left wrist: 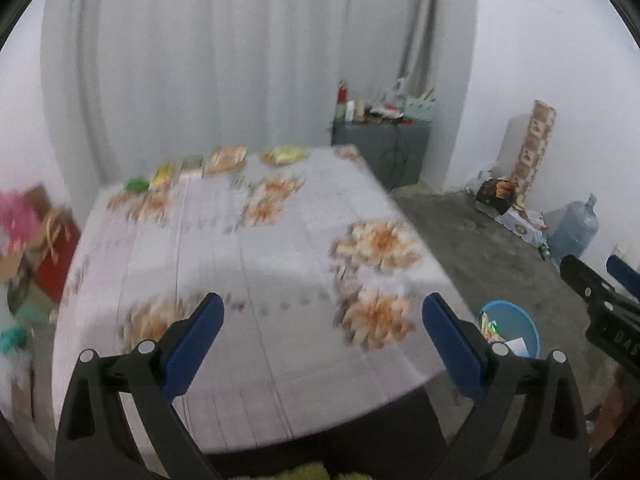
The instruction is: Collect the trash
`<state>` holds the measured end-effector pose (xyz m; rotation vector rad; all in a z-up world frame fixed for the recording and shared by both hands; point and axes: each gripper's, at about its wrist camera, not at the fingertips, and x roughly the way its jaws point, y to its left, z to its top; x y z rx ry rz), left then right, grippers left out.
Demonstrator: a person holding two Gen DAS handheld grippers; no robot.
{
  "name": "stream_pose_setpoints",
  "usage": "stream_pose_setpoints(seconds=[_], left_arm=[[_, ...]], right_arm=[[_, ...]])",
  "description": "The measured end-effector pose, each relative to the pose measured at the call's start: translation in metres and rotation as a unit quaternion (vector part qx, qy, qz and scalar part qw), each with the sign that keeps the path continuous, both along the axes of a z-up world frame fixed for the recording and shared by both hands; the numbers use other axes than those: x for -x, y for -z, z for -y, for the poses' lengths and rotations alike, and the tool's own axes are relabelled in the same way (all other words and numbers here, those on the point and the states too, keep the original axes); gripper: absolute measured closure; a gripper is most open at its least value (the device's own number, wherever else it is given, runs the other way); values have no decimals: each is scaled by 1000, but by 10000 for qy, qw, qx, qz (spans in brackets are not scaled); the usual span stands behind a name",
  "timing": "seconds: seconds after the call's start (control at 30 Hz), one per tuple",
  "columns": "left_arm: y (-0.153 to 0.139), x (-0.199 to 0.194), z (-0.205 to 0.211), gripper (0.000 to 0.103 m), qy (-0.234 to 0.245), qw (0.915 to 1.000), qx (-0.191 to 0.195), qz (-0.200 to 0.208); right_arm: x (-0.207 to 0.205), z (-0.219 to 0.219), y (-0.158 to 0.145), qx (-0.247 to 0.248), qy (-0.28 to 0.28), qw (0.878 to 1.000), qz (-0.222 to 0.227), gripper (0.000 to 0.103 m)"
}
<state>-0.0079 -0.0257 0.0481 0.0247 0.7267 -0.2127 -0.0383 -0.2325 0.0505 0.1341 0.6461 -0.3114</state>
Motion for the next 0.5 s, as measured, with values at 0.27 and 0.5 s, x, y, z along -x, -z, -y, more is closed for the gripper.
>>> stream_pose_setpoints(seconds=[0.27, 0.5], left_arm=[[34, 7, -2, 6, -153, 9956, -428, -821], [36, 10, 2, 6, -130, 9950, -526, -840]], right_arm=[[10, -20, 47, -58, -310, 9946, -988, 8], [14, -30, 61, -9, -390, 9914, -1246, 8]])
